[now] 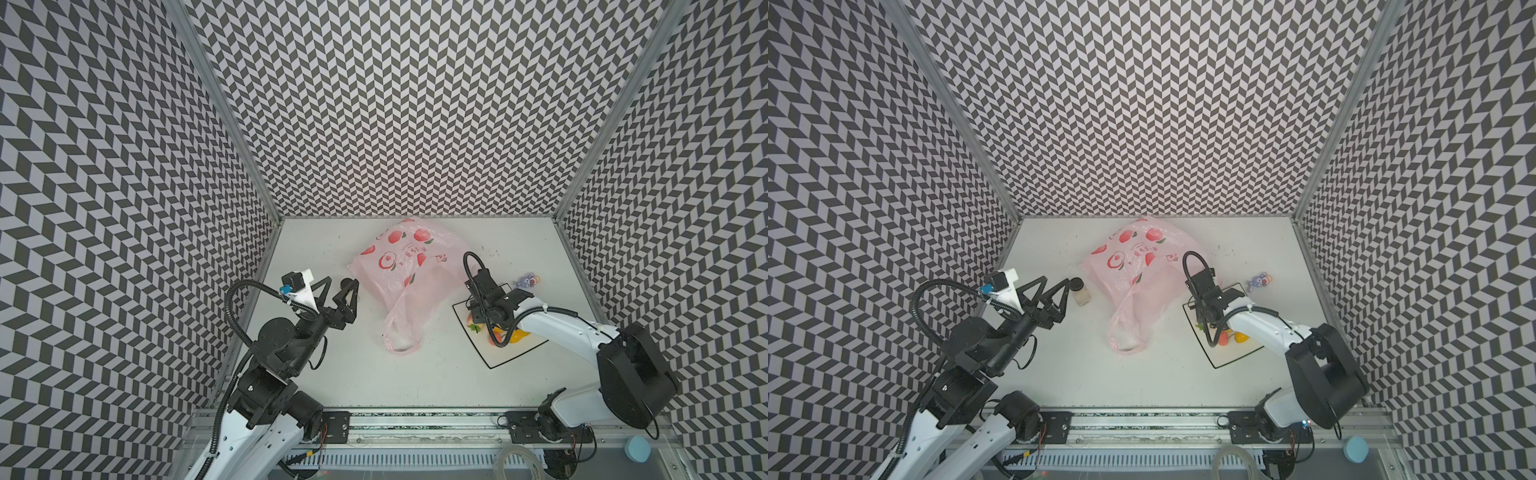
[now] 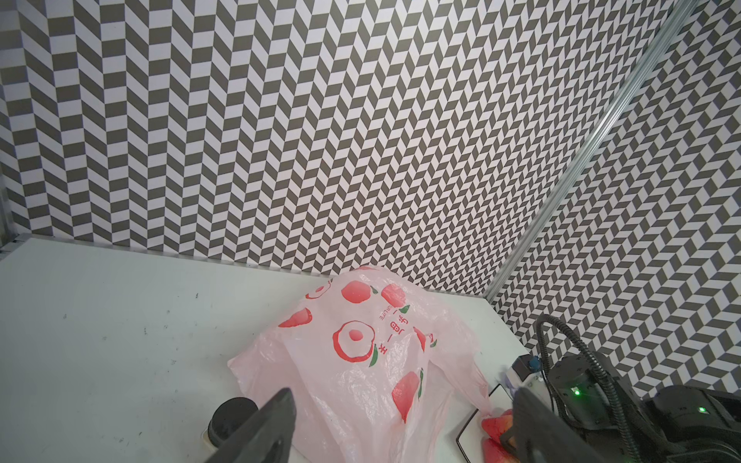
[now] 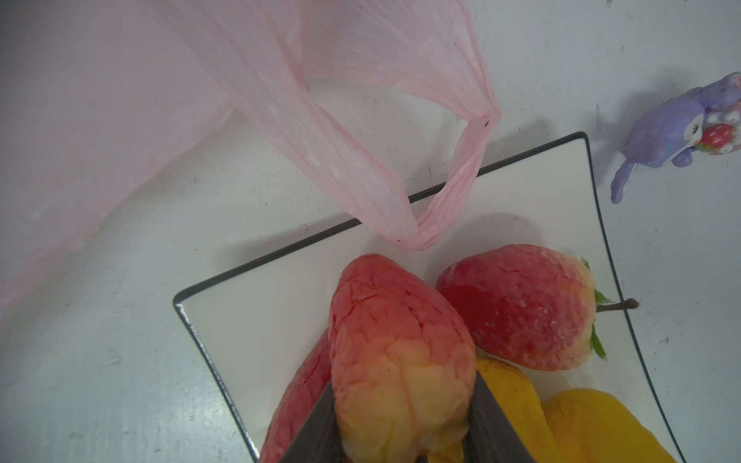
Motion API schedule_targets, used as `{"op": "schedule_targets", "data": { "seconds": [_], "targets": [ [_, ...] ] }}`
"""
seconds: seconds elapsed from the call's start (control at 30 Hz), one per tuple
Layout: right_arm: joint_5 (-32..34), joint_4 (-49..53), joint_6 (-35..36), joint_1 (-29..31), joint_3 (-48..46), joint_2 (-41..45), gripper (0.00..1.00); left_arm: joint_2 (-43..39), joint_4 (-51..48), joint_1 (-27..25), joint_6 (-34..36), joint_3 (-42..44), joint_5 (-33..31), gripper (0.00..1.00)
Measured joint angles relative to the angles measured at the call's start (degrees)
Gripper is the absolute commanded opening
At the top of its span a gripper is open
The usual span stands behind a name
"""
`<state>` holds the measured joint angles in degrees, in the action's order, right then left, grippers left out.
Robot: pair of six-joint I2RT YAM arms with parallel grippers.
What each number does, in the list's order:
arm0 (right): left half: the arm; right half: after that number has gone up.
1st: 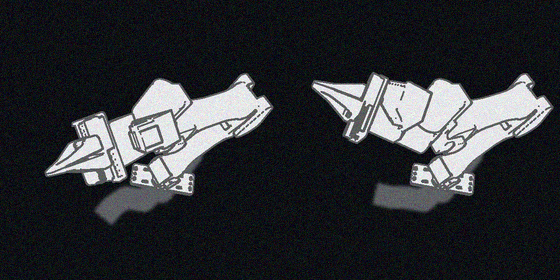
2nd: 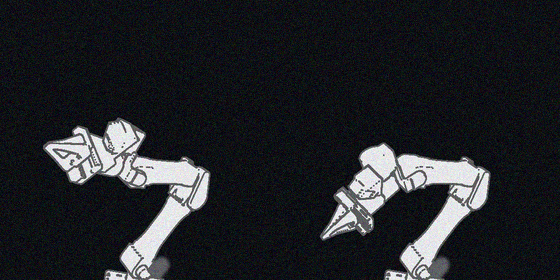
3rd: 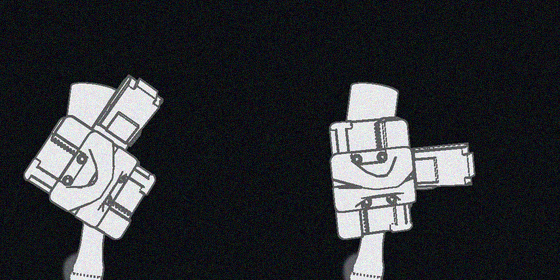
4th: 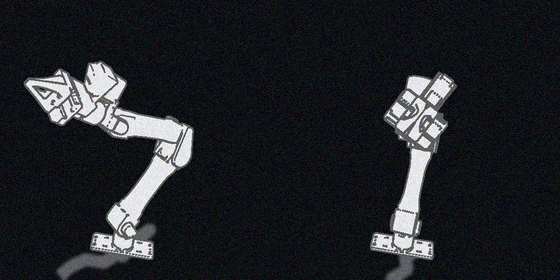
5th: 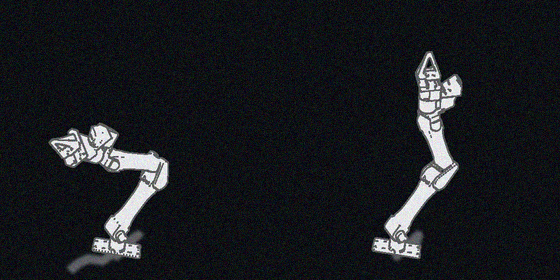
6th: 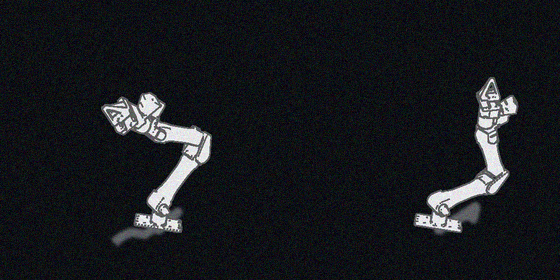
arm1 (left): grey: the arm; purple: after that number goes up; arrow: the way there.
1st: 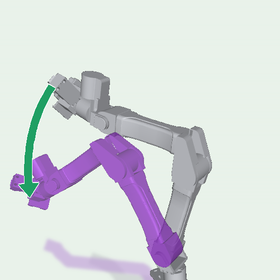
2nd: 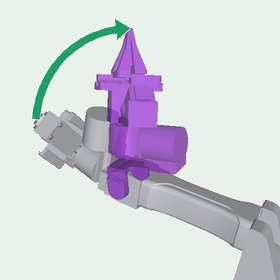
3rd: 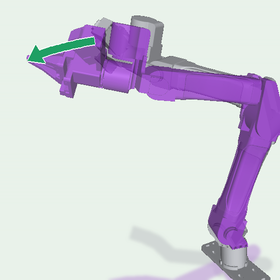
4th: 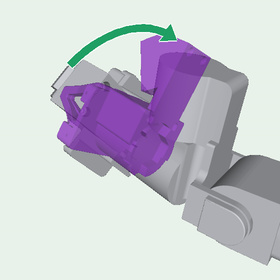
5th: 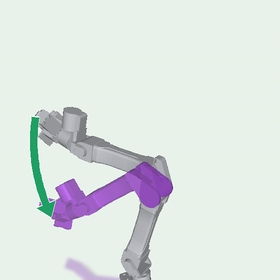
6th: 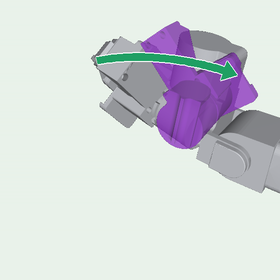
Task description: Take the fake fruits out of the plastic bag
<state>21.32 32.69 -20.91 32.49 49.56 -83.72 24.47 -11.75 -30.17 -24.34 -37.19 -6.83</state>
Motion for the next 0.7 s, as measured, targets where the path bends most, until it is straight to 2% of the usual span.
{"op": "schedule_targets", "data": {
  "seconds": [0.1,0.23,0.53,0.7],
  "targets": [
    [-0.28,0.07,0.15,0.0,0.0,0.02,0.52,0.0,-0.02,0.0,-0.22,0.0,0.0,0.84],
    [-0.26,0.09,0.35,0.0,0.0,0.02,0.6,0.0,-0.13,0.0,-0.61,0.0,-0.13,0.84],
    [-0.11,0.2,0.61,0.0,0.02,0.96,0.67,-0.15,-0.39,0.0,-1.09,0.02,-0.72,0.84],
    [0.07,0.11,0.81,0.0,0.96,5.6,0.68,0.02,-0.39,0.0,-1.2,0.07,-2.45,0.84]
  ]
}}
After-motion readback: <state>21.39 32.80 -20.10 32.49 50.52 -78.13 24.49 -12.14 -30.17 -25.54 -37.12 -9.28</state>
